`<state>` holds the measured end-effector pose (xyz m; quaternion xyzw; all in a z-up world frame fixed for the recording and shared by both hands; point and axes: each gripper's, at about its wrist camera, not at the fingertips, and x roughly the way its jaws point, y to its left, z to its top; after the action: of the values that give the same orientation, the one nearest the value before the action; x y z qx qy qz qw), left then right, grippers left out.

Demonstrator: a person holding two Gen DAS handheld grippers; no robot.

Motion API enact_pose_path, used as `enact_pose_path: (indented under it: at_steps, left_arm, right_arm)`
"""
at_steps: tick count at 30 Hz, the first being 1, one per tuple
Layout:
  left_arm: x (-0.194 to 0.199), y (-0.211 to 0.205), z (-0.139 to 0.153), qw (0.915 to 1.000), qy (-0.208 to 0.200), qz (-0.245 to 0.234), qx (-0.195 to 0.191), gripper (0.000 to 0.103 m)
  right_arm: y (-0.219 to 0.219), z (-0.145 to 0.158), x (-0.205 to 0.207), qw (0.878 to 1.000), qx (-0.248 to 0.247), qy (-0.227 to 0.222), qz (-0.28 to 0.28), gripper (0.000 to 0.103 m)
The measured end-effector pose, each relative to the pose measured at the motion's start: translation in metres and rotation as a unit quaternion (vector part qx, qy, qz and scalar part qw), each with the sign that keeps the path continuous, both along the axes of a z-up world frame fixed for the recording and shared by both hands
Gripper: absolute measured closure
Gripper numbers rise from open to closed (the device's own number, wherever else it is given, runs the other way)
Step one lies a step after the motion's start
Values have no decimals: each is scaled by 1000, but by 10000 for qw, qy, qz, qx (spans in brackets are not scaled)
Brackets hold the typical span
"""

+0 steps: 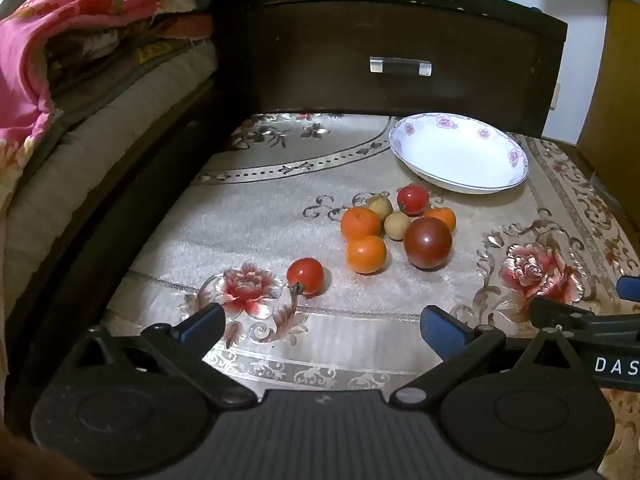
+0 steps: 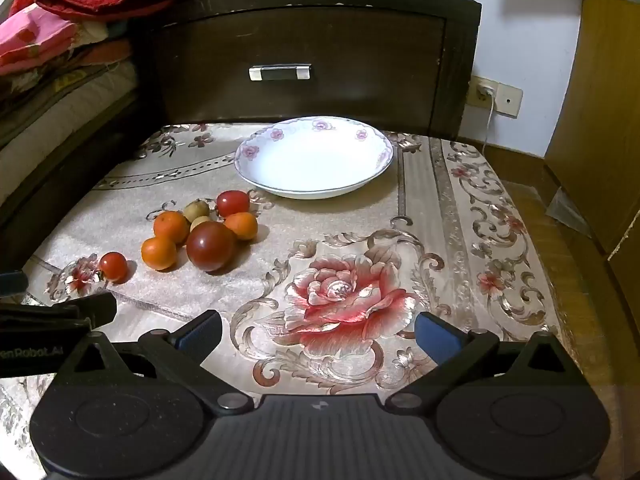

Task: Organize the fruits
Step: 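Move both grippers toward the fruit cluster beside the white bowl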

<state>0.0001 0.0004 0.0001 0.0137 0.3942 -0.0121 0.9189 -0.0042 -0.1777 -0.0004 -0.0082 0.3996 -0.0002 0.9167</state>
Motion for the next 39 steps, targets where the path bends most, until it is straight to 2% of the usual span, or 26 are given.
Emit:
enact_pose_path:
  at_steps: [26,39]
  left_arm:
    - [0,-3,-6,9998,137,-58,-130,0]
    - [2,-3,-6,9999,136,-17,-4,0]
  right_arm:
    - [-1,-6,0,10000,6,92,-27,6]
    - [-1,-6,0,10000,4,86,-31,6]
